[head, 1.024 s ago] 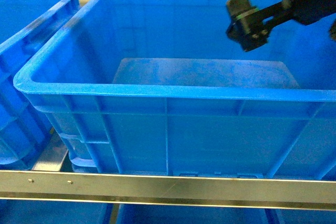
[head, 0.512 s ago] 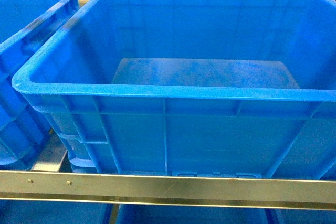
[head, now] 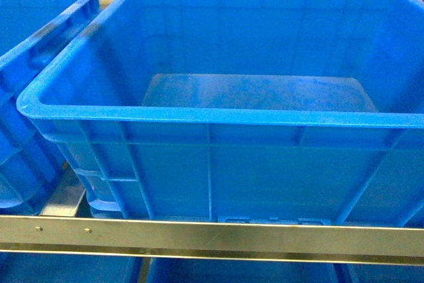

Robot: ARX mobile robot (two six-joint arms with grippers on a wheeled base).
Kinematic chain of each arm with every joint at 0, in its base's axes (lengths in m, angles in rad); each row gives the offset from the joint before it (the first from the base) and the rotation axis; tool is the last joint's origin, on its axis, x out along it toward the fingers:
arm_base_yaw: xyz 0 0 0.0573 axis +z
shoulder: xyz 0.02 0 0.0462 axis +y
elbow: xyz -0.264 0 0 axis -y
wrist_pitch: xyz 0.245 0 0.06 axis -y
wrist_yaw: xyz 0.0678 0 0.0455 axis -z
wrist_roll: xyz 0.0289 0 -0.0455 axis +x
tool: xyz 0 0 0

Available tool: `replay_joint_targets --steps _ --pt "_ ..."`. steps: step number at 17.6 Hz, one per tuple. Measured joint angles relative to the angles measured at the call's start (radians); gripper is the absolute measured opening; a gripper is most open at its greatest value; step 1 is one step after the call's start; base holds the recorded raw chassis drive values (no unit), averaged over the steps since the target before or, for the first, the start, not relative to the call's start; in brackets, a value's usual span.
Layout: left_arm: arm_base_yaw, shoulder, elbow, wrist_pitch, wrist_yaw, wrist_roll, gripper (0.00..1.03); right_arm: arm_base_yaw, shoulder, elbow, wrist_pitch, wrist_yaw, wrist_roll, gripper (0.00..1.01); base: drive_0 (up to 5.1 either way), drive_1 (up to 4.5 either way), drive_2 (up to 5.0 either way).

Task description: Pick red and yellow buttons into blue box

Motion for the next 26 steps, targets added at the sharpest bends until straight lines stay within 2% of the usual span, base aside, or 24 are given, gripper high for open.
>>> replay_joint_targets --steps 1,5,10,11,14,16,18,19,22,24,25,26 --pt "0.000 0.000 0.000 0.001 0.000 0.000 0.24 -0.002 0.007 0.000 0.000 0.020 0.000 0.98 0.0 0.00 0.0" --pt "-0.005 0.054 0.023 0.041 -0.003 -0.002 0.24 -0.002 0.012 0.000 0.000 0.020 0.000 0.98 0.0 0.00 0.0" --pt "-0.117 0.338 0.259 0.223 -0.019 -0.006 0.24 -0.002 0.012 0.000 0.000 0.020 0.000 0.98 0.0 0.00 0.0" --pt "-0.141 0.406 0.311 0.245 -0.018 0.005 0.24 -0.002 0.012 0.000 0.000 0.020 0.000 0.98 0.0 0.00 0.0" --pt "-0.182 0.631 0.473 0.292 -0.017 0.062 0.24 -0.002 0.012 0.000 0.000 0.020 0.000 0.98 0.0 0.00 0.0" --pt "-0.207 0.803 0.604 0.253 0.016 0.121 0.24 -0.002 0.012 0.000 0.000 0.020 0.000 0.98 0.0 0.00 0.0" --pt "-0.225 0.962 0.749 0.144 0.056 0.161 0.24 -0.002 0.012 0.000 0.000 0.020 0.000 0.98 0.0 0.00 0.0" --pt "-0.230 1.029 0.809 0.080 0.085 0.167 0.24 -0.002 0.012 0.000 0.000 0.020 0.000 0.98 0.0 0.00 0.0" --pt "-0.275 1.152 0.880 -0.020 0.069 0.239 0.24 -0.002 0.012 0.000 0.000 0.020 0.000 0.98 0.0 0.00 0.0" --pt "-0.305 1.180 0.879 -0.028 0.065 0.272 0.24 -0.002 0.012 0.000 0.000 0.020 0.000 0.98 0.0 0.00 0.0" --pt "-0.319 1.180 0.873 -0.012 0.055 0.289 0.30 -0.002 0.012 0.000 0.000 0.020 0.000 0.98 0.0 0.00 0.0" --pt "-0.325 1.180 0.870 -0.004 0.050 0.293 0.42 -0.002 0.012 0.000 0.000 0.020 0.000 0.98 0.0 0.00 0.0"
